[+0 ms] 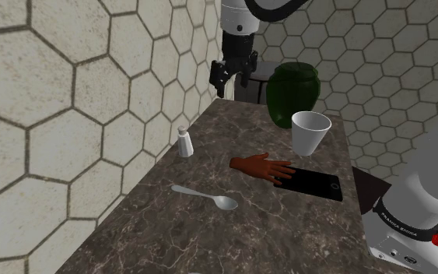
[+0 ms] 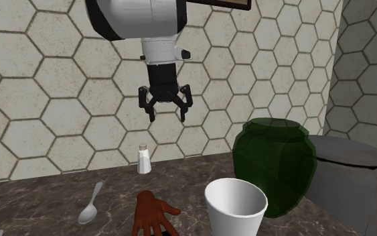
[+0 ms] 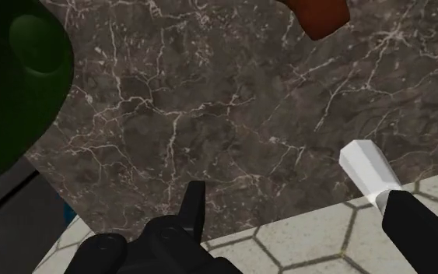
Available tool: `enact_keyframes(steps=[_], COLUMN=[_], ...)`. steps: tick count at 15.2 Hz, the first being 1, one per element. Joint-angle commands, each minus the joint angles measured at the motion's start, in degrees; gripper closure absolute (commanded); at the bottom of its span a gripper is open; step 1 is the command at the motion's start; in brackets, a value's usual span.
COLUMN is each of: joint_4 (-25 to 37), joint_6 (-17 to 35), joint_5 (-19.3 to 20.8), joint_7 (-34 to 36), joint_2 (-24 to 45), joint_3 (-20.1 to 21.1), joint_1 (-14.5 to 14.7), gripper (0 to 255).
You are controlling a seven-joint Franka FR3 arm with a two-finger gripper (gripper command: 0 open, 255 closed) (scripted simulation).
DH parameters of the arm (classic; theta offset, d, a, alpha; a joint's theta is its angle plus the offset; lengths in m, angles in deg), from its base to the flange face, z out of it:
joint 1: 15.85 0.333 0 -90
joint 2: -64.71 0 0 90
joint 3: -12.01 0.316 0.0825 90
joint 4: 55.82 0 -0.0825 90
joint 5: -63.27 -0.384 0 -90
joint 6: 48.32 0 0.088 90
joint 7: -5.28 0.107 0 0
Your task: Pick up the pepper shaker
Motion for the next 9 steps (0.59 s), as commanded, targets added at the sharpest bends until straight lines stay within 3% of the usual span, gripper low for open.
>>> enact_keyframes(steps=[1, 9], joint_4=[2.4, 15.3], joint_6=[1.5, 3.6], joint_5=[1.7, 11.3], joint_7=[2.3, 10.6], joint_2=[4.4, 22.6], joint_3=[1.8, 6.0], joint_1=[0.2, 2.7], gripper=[0, 0])
